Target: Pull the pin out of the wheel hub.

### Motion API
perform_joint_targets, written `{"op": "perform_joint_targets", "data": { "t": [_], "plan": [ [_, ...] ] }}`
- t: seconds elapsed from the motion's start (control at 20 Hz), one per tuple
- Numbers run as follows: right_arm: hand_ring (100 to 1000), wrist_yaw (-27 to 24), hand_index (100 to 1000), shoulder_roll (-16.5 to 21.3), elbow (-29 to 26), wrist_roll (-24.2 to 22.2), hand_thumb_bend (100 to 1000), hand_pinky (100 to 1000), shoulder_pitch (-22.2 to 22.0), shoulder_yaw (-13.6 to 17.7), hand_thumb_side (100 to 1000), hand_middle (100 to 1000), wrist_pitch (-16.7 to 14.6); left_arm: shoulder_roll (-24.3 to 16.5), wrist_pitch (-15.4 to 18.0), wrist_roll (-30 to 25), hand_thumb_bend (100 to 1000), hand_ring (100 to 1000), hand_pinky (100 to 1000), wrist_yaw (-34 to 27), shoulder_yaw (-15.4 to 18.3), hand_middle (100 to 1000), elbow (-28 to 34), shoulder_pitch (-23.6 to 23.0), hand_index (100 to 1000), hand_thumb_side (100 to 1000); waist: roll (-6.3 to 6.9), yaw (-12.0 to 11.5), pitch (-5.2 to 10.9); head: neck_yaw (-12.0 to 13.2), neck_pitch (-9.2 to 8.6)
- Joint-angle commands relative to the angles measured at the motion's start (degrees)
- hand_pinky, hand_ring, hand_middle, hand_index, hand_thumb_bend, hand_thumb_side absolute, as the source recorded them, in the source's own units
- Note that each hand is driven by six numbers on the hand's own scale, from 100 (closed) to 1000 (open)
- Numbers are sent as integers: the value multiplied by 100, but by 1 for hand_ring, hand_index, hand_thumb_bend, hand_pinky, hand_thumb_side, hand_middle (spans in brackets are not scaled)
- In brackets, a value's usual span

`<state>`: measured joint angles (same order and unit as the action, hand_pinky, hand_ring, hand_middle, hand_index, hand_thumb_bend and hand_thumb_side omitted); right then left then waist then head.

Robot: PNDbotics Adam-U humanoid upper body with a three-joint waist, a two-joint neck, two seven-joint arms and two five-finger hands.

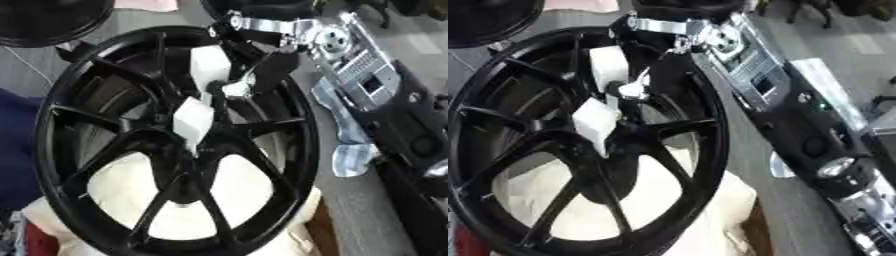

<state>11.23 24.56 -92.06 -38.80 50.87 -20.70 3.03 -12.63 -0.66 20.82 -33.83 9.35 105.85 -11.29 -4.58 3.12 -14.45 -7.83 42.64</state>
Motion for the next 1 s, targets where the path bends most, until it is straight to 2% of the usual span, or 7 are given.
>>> {"op": "perform_joint_targets", "data": {
  "t": [0.05, 0.2, 0.4, 0.65, 0.7, 0.75, 1.0],
  "plan": [
    [610, -269, 427, 182, -225, -13, 100, 670, 159, 192, 277, 241, 147, -70, -19, -12, 130, 566, 797, -35, -18, 459, 40, 12, 671, 964, 26, -9, 127, -40, -50],
    [613, -766, 422, 288, -301, 23, 100, 683, 277, 436, 299, 238, 431, -82, -27, -22, 131, 566, 797, -55, -28, 459, 34, 18, 671, 964, 27, -26, 140, -55, -62],
    [616, -1745, 415, 655, -222, 321, 100, 704, 484, 1038, 331, 233, 989, -96, -20, -26, 131, 565, 797, -75, -25, 460, 50, 18, 670, 963, 23, -33, 144, -19, -116],
    [616, -2864, 412, 1657, -17, 1047, 100, 709, 381, 1843, 333, 231, 1409, -74, 6, 2, 130, 564, 797, -56, 13, 459, 82, 14, 670, 962, 33, 21, 104, 162, -186],
    [616, -3039, 412, 1901, 7, 1212, 100, 709, 261, 1995, 491, 236, 1425, -67, 13, 8, 129, 564, 797, -55, 18, 459, 94, 14, 670, 961, 40, 31, 92, 199, -190],
    [616, -3148, 412, 2135, 25, 1365, 100, 710, 124, 2135, 330, 231, 1436, -59, 18, 15, 128, 563, 797, -54, 23, 459, 106, 11, 669, 961, 54, 40, 78, 241, -199],
    [623, -3828, 419, 3157, 92, 2144, 100, 718, -879, 2886, 315, 239, 1281, -9, 55, 20, 125, 562, 798, -18, 39, 458, 217, 10, 669, 954, 152, 67, -7, 388, -233]
  ]
}}
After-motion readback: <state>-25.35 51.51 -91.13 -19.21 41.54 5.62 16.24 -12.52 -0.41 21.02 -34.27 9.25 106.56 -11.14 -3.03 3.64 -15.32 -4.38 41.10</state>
